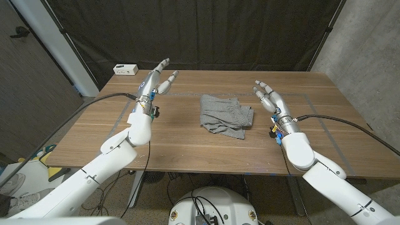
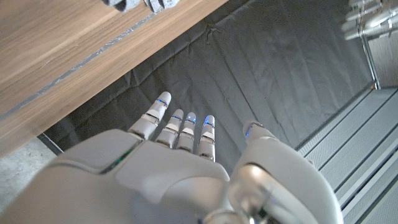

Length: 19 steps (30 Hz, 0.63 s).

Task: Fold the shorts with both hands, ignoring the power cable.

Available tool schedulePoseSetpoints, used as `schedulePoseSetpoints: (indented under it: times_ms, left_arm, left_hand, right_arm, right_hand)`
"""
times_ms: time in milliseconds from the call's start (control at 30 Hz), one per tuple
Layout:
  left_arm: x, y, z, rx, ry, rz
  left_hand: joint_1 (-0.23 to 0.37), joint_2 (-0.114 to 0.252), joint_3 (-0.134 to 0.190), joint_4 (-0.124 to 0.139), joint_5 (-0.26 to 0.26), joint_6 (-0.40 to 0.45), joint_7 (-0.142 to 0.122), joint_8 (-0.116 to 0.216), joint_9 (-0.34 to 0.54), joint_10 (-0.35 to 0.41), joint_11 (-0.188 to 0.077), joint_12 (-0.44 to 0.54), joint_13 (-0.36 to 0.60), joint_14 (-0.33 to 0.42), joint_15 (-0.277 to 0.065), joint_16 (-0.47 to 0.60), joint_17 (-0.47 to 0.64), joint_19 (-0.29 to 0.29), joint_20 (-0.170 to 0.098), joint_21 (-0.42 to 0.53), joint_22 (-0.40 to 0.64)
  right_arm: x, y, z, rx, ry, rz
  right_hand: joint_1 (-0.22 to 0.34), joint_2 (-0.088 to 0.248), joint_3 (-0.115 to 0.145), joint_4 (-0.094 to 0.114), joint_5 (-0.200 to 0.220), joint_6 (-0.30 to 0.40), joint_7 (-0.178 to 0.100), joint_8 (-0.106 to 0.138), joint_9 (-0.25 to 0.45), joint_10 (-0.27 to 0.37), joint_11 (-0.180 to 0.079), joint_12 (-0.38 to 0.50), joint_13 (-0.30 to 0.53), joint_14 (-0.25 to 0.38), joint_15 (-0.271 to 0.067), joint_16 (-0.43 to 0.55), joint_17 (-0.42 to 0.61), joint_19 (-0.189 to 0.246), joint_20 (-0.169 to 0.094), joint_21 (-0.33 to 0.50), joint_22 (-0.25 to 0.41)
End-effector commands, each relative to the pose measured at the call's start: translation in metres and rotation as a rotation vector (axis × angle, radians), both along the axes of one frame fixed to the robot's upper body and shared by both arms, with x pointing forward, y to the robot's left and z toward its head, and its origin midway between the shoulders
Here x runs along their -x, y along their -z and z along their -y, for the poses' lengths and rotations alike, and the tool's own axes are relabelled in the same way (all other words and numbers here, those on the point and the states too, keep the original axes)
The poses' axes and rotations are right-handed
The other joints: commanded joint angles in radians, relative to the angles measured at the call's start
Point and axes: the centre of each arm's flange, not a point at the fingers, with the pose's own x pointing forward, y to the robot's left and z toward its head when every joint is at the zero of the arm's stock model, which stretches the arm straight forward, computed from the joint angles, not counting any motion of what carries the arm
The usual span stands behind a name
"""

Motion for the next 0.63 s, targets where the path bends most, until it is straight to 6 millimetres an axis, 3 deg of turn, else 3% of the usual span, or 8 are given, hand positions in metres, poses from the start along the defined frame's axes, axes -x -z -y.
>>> schedulePoseSetpoints:
  times_ms: [33,167,267,367,433,633]
  left_arm:
    - [-0.023,0.002,-0.017,0.178,0.29,-0.149]
    - [-0.034,0.005,-0.019,0.221,0.383,-0.203]
    - [-0.041,0.009,-0.021,0.234,0.434,-0.231]
    - [-0.046,0.016,-0.022,0.252,0.453,-0.241]
    - [-0.049,0.02,-0.024,0.262,0.453,-0.252]
    - [-0.06,0.026,-0.03,0.301,0.436,-0.28]
  left_hand:
    - [-0.034,-0.005,0.025,0.004,0.0,-0.015,0.017,0.003,-0.001,-0.035,0.013,-0.002,0.001,-0.028,0.012,0.0,-0.001,-0.032,-0.003,-0.008,0.006]
    - [-0.085,-0.012,0.026,0.011,-0.001,-0.031,0.023,0.005,-0.002,-0.049,0.024,0.002,-0.001,-0.049,0.025,0.002,-0.001,-0.05,-0.005,-0.014,0.006]
    - [-0.145,-0.017,0.016,0.018,0.002,-0.033,0.03,0.008,-0.002,-0.06,0.035,0.004,-0.002,-0.065,0.034,0.004,-0.001,-0.067,-0.01,-0.018,0.007]
    - [-0.22,-0.025,-0.006,0.019,0.009,-0.032,0.032,0.01,-0.003,-0.07,0.039,0.007,-0.003,-0.076,0.037,0.007,-0.001,-0.084,-0.013,-0.024,0.008]
    - [-0.288,-0.033,-0.031,0.018,0.016,-0.024,0.035,0.013,-0.005,-0.067,0.041,0.012,-0.005,-0.077,0.039,0.01,-0.002,-0.082,-0.016,-0.023,0.008]
    - [-0.388,-0.037,-0.065,0.014,0.032,-0.049,0.045,0.005,-0.005,-0.096,0.061,0.006,-0.006,-0.106,0.053,0.004,-0.004,-0.11,-0.011,-0.034,0.008]
  right_arm:
    - [-0.014,0.006,0.011,-0.165,-0.089,0.021]
    - [-0.016,0.008,0.018,-0.19,-0.087,0.021]
    - [-0.005,0.004,0.02,-0.018,0.188,-0.018]
    - [-0.013,0.014,0.021,-0.105,0.093,-0.051]
    - [-0.012,0.013,0.015,-0.061,0.151,-0.047]
    - [-0.017,0.019,0.007,-0.158,-0.014,0.035]
  right_hand:
    - [-0.026,-0.017,-0.017,0.005,-0.002,-0.012,0.001,0.003,0.002,-0.008,0.007,0.001,0.003,0.0,0.008,0.006,0.003,0.005,0.012,-0.007,0.002]
    - [-0.053,-0.035,-0.038,0.014,0.0,-0.017,0.004,0.005,0.002,-0.014,0.014,0.002,0.002,-0.003,0.014,0.006,0.004,0.008,0.016,-0.01,0.002]
    - [-0.094,-0.057,-0.067,0.028,0.005,-0.021,0.005,0.008,0.003,-0.019,0.017,0.005,0.002,-0.011,0.024,0.005,0.005,-0.007,0.017,-0.022,0.002]
    - [-0.134,-0.078,-0.094,0.037,0.014,-0.018,0.002,0.013,0.002,-0.02,0.017,0.007,0.002,-0.031,0.033,0.0,0.004,-0.062,0.027,-0.046,0.002]
    - [-0.152,-0.083,-0.105,0.038,0.022,-0.015,0.0,0.014,0.001,-0.021,0.013,0.008,0.001,-0.042,0.036,-0.001,0.002,-0.097,0.031,-0.057,0.002]
    - [-0.156,-0.082,-0.108,0.035,0.028,-0.016,-0.003,0.014,0.0,-0.023,0.01,0.008,0.001,-0.046,0.013,-0.002,0.0,-0.095,0.034,-0.053,0.002]
